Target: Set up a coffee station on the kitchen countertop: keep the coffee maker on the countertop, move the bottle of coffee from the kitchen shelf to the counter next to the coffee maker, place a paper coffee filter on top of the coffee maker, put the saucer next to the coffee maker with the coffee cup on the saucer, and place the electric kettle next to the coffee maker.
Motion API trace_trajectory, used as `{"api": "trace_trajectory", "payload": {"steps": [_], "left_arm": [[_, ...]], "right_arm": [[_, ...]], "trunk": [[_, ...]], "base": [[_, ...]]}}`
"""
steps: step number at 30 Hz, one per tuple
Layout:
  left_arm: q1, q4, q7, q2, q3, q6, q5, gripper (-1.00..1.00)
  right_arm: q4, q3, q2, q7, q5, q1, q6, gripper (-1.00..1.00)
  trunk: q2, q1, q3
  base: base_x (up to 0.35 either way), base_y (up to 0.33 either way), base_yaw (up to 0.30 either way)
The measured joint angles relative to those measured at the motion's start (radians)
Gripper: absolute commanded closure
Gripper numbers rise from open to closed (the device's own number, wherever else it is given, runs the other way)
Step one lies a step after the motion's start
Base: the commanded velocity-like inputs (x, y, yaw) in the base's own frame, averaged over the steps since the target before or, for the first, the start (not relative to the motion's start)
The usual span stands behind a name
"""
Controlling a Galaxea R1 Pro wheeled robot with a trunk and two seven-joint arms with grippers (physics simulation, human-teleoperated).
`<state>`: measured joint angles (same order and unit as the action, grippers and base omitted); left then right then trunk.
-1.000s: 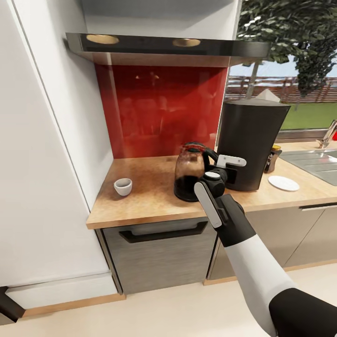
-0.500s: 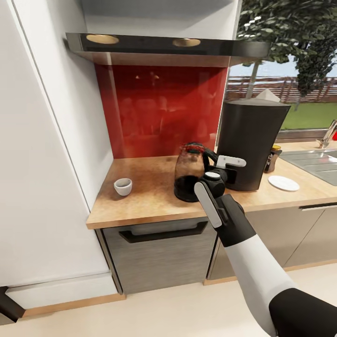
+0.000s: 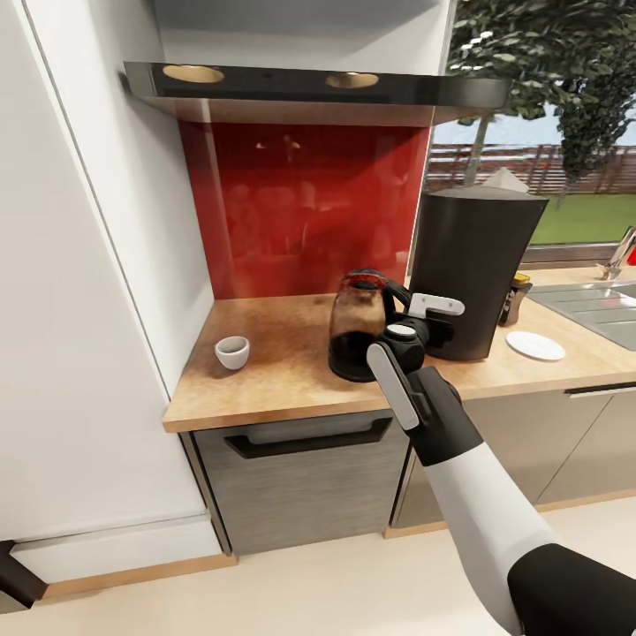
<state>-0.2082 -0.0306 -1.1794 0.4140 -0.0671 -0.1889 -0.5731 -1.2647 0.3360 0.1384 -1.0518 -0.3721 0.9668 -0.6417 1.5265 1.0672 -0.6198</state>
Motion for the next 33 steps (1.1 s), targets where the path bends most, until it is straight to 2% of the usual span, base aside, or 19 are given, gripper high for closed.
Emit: {"api": "trace_trajectory", "payload": {"steps": [13, 33], "left_arm": [[0.000, 0.000, -0.001, 0.000, 0.000, 0.000, 0.000, -1.00], [0.000, 0.000, -0.001, 0.000, 0.000, 0.000, 0.000, -1.00]], "right_arm": [[0.000, 0.000, 0.000, 0.000, 0.000, 0.000, 0.000, -1.00], [-0.001, -0.002, 0.000, 0.001, -0.003, -0.001, 0.001, -1.00]], "trunk": [[0.000, 0.000, 0.000], [0.000, 0.000, 0.000]], "base": [[-0.053, 0.000, 0.000], [-0.156, 0.021, 0.000]]}}
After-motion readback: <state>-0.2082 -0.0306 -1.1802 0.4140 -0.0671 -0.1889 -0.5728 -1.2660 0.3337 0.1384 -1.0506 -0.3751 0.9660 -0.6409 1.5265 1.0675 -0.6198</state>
